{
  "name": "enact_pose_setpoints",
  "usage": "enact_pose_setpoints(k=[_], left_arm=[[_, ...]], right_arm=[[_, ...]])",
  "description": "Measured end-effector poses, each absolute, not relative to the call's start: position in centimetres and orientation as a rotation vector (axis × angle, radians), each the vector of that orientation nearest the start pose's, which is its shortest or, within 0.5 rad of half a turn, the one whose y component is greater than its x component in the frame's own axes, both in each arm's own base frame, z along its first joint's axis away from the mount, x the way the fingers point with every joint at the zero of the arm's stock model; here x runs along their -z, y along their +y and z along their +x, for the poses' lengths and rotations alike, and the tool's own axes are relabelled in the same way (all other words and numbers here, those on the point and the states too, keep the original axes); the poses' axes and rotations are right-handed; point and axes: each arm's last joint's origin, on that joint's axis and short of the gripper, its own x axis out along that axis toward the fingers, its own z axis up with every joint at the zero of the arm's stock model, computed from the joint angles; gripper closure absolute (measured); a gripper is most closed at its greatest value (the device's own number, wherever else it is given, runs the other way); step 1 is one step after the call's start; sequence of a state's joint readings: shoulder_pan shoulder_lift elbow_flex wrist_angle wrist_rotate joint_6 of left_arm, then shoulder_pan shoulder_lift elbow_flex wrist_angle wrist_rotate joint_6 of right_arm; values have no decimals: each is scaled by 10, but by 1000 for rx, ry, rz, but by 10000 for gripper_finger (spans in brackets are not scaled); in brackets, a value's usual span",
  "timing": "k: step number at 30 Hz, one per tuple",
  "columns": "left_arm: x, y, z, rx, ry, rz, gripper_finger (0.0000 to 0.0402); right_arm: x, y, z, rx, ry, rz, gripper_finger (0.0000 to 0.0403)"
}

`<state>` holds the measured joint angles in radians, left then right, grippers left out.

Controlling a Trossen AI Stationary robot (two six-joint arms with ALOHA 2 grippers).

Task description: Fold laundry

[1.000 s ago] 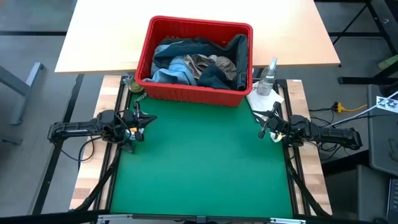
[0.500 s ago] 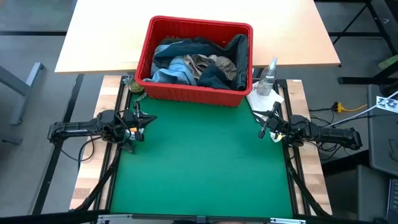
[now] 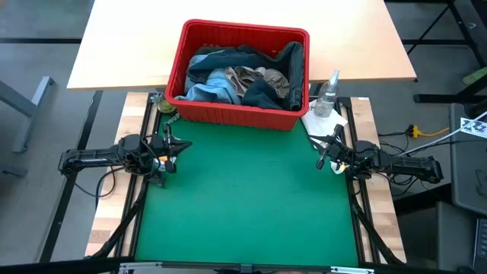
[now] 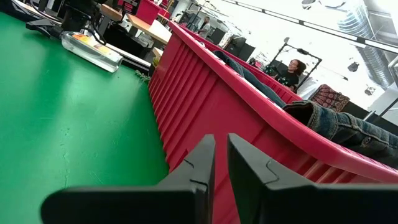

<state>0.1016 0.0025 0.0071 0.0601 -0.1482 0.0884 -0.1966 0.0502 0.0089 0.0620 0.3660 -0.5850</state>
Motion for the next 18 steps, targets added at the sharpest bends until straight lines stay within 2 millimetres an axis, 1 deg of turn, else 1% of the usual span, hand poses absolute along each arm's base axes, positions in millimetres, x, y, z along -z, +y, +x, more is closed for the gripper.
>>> enact_pose_setpoints(k=[18], left_arm=[[-172,14,96,-253,-62,82,399]], right_arm=[[-169,-29,94,556,130,-551,358]])
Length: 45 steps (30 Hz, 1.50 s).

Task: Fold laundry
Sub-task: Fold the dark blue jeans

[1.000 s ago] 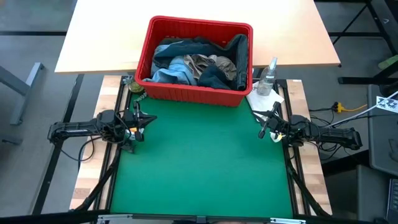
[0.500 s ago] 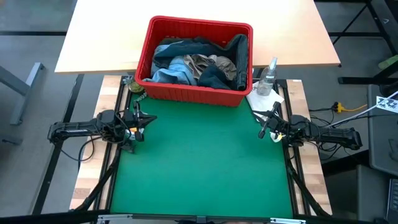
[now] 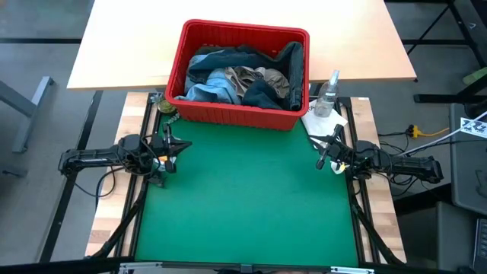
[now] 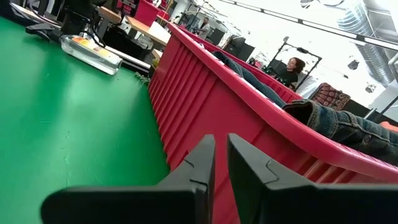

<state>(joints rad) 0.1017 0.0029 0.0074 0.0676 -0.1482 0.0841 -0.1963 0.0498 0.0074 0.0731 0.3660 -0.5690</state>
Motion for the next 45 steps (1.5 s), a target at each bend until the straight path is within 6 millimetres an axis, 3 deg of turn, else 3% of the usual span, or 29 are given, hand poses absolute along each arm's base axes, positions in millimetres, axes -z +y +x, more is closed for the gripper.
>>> enact_pose_setpoints(k=[6,11,20,34,39,45], left_arm=[[-176,14,96,-252,-102,45,399],[-186,14,94,-244,-226,-48,399],[-205,13,88,-237,-429,-64,394],[-209,16,85,-300,-518,-264,248],[-217,17,88,-330,-503,-275,232],[-245,20,102,-393,-434,-245,234]], right_arm=[[-171,-28,95,518,98,-546,358],[-173,-27,96,464,51,-519,358],[-173,-26,96,457,41,-517,358],[-175,-26,96,459,27,-504,358],[-175,-26,96,458,16,-464,358],[-175,-26,96,456,16,-465,358]])
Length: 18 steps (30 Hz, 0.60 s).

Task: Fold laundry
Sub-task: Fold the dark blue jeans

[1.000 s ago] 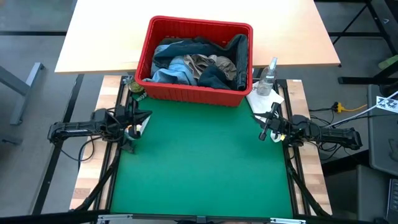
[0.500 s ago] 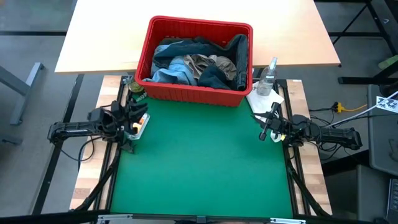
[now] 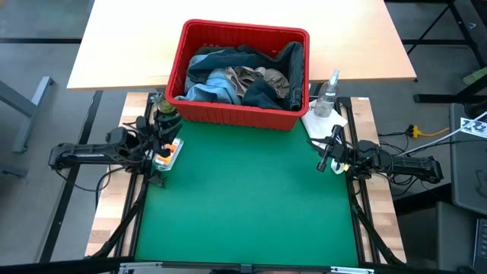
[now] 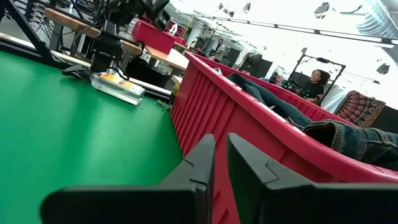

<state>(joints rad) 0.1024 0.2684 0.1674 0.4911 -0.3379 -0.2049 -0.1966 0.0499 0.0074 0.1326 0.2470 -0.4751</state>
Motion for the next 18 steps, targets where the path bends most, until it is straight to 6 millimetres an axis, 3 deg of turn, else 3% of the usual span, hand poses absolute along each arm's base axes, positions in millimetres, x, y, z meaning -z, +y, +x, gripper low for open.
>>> enact_pose_setpoints(k=[9,18], left_arm=[[-302,30,143,-632,-356,-209,234],[-345,45,191,-711,-323,-177,234]], right_arm=[[-175,-26,96,461,17,-465,358],[-175,-26,96,462,18,-465,358]])
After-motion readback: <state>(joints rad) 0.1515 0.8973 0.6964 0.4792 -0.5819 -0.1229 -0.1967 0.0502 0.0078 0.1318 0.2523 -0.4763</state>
